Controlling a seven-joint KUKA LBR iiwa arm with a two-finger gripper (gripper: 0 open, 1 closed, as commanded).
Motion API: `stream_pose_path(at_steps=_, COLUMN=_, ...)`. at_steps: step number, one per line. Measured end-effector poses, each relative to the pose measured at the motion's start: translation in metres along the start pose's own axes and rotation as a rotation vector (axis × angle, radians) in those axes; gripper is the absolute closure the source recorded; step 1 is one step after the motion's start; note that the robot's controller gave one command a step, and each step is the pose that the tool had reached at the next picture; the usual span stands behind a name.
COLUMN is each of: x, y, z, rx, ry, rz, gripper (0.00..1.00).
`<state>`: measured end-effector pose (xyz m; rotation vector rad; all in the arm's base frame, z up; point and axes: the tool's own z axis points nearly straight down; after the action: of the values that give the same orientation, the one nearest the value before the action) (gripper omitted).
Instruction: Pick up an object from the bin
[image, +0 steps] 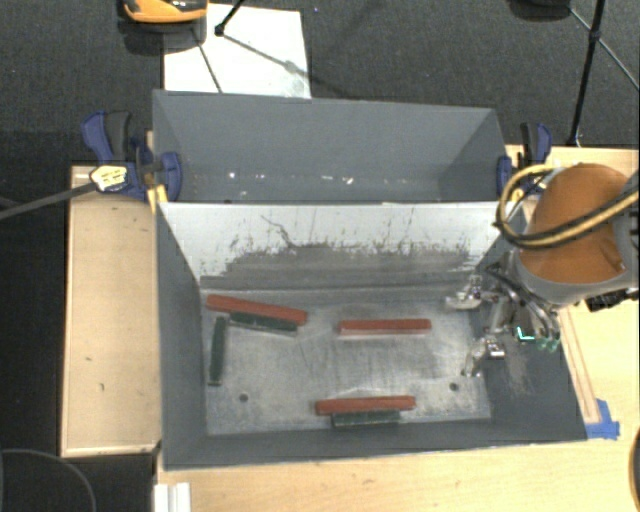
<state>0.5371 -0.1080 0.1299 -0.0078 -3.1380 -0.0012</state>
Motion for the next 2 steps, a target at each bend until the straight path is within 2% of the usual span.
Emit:
stream_pose_path(at_steps=1, x=-0.002, y=0.000, z=-0.003, rx=0.001, ry=-0.006, rz=-0.003, gripper=0.00)
stream_pose_path(at_steps=2, x=-0.045, y=0.045, z=0.053, rx=0.001, ry=-0.010, rz=-0.100, gripper=1.00)
